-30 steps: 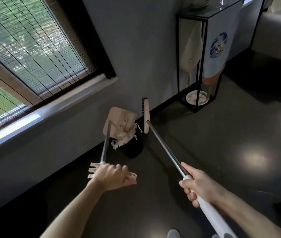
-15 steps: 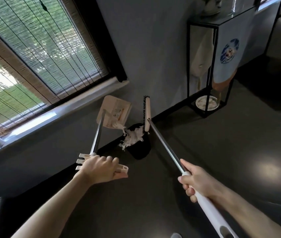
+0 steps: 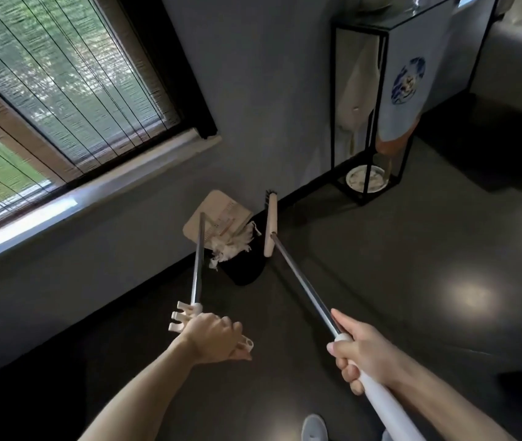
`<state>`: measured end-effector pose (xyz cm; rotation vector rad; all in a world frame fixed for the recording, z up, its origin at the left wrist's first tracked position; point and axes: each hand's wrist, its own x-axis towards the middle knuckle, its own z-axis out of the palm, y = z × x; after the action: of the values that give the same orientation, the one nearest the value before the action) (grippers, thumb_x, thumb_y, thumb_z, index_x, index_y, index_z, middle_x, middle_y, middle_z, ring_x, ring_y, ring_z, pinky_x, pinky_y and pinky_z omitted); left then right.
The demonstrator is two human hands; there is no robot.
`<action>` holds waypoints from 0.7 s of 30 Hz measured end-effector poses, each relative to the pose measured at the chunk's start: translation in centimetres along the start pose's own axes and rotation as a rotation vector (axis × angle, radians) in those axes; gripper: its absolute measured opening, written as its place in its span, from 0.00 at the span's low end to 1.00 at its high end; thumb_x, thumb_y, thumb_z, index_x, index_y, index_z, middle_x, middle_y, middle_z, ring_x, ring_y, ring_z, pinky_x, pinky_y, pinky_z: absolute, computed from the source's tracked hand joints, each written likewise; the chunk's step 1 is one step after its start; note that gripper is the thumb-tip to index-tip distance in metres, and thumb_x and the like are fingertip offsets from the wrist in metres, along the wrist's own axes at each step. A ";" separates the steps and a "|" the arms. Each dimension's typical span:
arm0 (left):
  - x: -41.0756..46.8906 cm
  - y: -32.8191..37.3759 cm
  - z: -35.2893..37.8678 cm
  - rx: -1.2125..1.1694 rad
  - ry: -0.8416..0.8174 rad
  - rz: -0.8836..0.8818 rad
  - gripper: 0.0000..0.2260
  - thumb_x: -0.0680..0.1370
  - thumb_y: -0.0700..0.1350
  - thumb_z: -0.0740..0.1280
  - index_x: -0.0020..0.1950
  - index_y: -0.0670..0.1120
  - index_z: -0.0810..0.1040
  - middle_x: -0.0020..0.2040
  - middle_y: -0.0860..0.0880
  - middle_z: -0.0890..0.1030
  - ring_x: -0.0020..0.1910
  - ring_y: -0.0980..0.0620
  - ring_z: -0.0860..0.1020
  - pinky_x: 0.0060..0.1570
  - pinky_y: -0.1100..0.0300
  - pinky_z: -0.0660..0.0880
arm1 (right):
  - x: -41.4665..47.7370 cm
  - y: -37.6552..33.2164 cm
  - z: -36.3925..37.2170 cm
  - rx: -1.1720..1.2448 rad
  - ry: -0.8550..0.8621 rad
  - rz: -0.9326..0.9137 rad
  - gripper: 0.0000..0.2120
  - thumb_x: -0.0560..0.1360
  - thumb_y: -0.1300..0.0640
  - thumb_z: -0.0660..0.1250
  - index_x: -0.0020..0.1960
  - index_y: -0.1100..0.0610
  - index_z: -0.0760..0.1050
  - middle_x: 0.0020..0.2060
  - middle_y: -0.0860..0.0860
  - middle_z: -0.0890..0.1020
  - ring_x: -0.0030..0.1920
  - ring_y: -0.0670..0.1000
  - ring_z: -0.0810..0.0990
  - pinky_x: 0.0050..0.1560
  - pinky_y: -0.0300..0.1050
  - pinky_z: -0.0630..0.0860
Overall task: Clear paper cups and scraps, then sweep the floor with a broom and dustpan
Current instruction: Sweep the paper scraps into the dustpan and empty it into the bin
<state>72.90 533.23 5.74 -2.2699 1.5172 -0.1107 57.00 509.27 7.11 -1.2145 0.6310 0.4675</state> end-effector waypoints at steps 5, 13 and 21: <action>-1.1 -2.2 -2.4 0.066 0.043 0.015 0.29 0.56 0.76 0.70 0.25 0.49 0.76 0.20 0.52 0.72 0.15 0.55 0.71 0.17 0.69 0.62 | -0.2 -0.5 0.3 -0.015 0.000 0.001 0.37 0.77 0.69 0.61 0.78 0.46 0.50 0.23 0.51 0.71 0.21 0.46 0.68 0.21 0.38 0.68; -1.8 -3.5 -3.9 0.176 0.128 -0.024 0.29 0.60 0.75 0.69 0.25 0.48 0.76 0.20 0.53 0.73 0.16 0.54 0.72 0.20 0.66 0.67 | -1.0 -2.5 0.4 -0.018 -0.046 -0.056 0.37 0.76 0.68 0.61 0.78 0.45 0.52 0.26 0.51 0.72 0.22 0.46 0.69 0.22 0.38 0.68; -3.3 -5.0 -6.7 0.064 0.329 -0.199 0.32 0.76 0.67 0.50 0.28 0.44 0.73 0.21 0.49 0.73 0.16 0.49 0.74 0.16 0.65 0.67 | -0.7 -3.8 0.3 -0.024 -0.093 -0.082 0.37 0.76 0.68 0.61 0.78 0.45 0.51 0.25 0.50 0.73 0.22 0.45 0.69 0.22 0.38 0.68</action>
<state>73.96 535.91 14.21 -2.4345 1.4064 -0.6070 58.99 508.49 10.29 -1.2291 0.4951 0.4607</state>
